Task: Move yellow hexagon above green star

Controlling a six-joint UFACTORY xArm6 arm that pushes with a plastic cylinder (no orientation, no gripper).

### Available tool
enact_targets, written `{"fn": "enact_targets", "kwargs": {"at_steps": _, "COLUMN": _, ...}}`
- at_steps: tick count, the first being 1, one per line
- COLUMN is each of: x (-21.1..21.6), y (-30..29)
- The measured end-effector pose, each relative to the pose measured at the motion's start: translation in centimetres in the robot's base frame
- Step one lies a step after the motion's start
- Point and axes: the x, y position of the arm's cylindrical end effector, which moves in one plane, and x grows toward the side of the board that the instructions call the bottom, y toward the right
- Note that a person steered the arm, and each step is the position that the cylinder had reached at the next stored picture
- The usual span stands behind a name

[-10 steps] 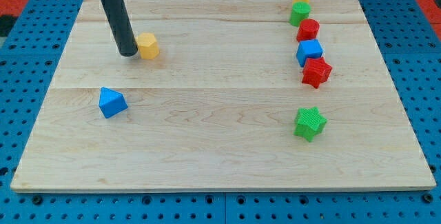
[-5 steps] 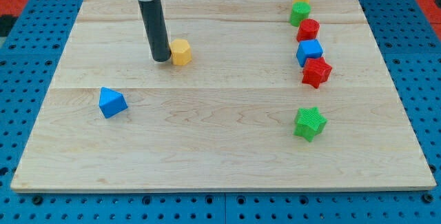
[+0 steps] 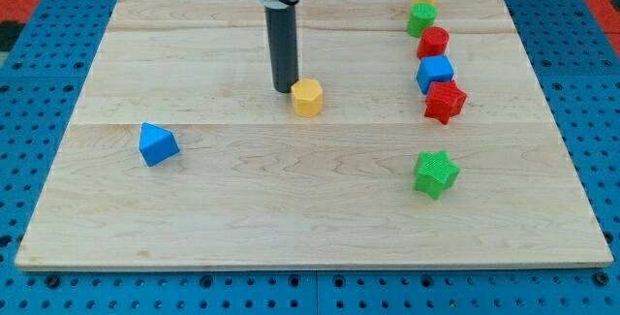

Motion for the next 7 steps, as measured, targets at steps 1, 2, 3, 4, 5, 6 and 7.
{"fn": "enact_targets", "kwargs": {"at_steps": 1, "x": 1.5, "y": 1.8}}
{"fn": "enact_targets", "kwargs": {"at_steps": 2, "x": 3.8, "y": 2.5}}
{"fn": "enact_targets", "kwargs": {"at_steps": 3, "x": 5.9, "y": 4.8}}
{"fn": "enact_targets", "kwargs": {"at_steps": 4, "x": 6.5, "y": 7.8}}
{"fn": "enact_targets", "kwargs": {"at_steps": 5, "x": 6.6, "y": 8.0}}
{"fn": "enact_targets", "kwargs": {"at_steps": 6, "x": 8.0, "y": 6.4}}
{"fn": "enact_targets", "kwargs": {"at_steps": 7, "x": 8.9, "y": 6.6}}
